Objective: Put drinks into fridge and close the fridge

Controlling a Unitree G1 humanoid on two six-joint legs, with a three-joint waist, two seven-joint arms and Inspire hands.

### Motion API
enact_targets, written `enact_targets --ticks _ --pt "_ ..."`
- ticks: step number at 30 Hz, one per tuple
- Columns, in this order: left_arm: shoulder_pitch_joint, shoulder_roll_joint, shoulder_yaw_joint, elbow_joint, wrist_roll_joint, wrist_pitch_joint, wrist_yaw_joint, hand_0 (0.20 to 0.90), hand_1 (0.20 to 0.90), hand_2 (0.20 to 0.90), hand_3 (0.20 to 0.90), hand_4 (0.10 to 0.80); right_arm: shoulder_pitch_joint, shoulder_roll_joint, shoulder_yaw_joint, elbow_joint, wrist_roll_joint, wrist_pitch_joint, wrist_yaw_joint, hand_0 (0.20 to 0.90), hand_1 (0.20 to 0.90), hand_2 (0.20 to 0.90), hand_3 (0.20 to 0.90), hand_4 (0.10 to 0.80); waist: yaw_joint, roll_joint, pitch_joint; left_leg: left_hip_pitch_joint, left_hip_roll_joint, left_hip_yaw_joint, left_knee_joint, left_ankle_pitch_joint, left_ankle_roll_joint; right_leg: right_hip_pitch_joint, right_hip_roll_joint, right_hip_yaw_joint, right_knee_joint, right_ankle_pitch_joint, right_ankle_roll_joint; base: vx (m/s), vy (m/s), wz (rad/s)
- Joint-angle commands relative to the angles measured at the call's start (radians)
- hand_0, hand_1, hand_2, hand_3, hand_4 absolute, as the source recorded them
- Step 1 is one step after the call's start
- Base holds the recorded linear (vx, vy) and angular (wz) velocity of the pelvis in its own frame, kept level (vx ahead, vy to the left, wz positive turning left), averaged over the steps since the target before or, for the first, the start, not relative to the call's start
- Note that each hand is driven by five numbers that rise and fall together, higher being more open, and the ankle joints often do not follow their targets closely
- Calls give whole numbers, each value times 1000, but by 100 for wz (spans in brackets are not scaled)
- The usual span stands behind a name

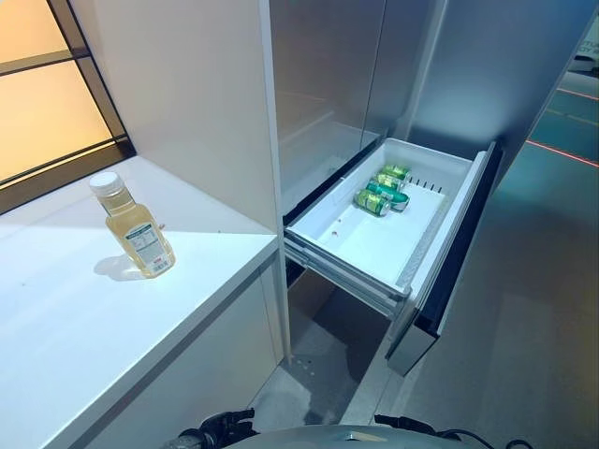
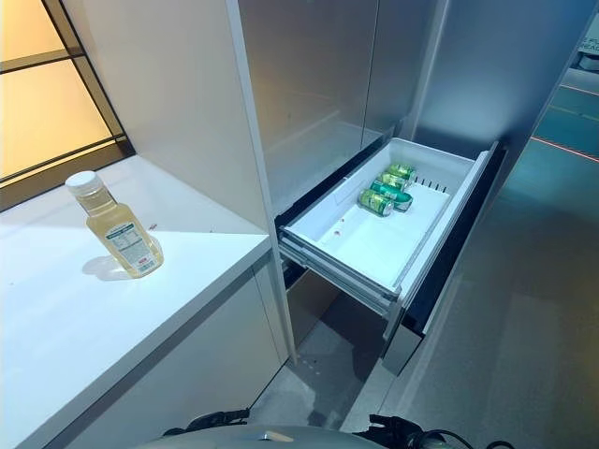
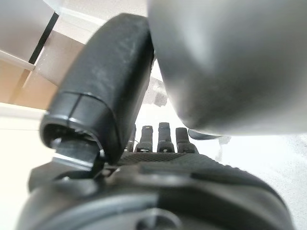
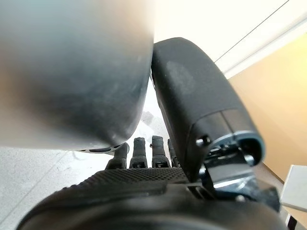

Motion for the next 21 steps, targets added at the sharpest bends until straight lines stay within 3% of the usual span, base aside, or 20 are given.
enact_targets --ticks 1,7,14,18,21 --pt "-47 -31 22 48 -36 -50 -23 900 900 900 900 800 -56 24 40 31 -10 -6 12 900 900 900 900 800 -8 -21 23 -27 -44 81 9 -22 37 13 25 77 25 -32 8 0 0 0" --pt "-47 -29 27 50 -12 -79 43 900 900 900 900 800 -52 24 40 27 -11 -6 13 900 900 900 900 800 -8 -23 22 -29 -44 81 8 -22 37 12 25 77 24 -31 9 0 0 0" --pt "-57 -15 24 27 6 -198 107 900 900 900 900 800 -55 20 50 25 3 -5 13 900 900 900 900 800 -7 -24 22 -29 -44 81 7 -18 35 12 27 79 24 -31 8 0 0 0" --pt "-72 3 -1 -65 -58 -223 -50 900 900 900 900 800 -59 5 53 2 4 10 17 900 900 900 900 800 -9 -18 29 -31 -42 81 6 -16 32 8 28 82 26 -30 9 0 0 0" --pt "-76 37 -24 -224 -145 -110 -236 900 900 900 900 800 -53 -23 53 -52 1 41 25 900 900 900 900 800 -13 -8 37 -37 -40 86 6 -13 30 0 28 85 27 -25 11 -35 33 -1"
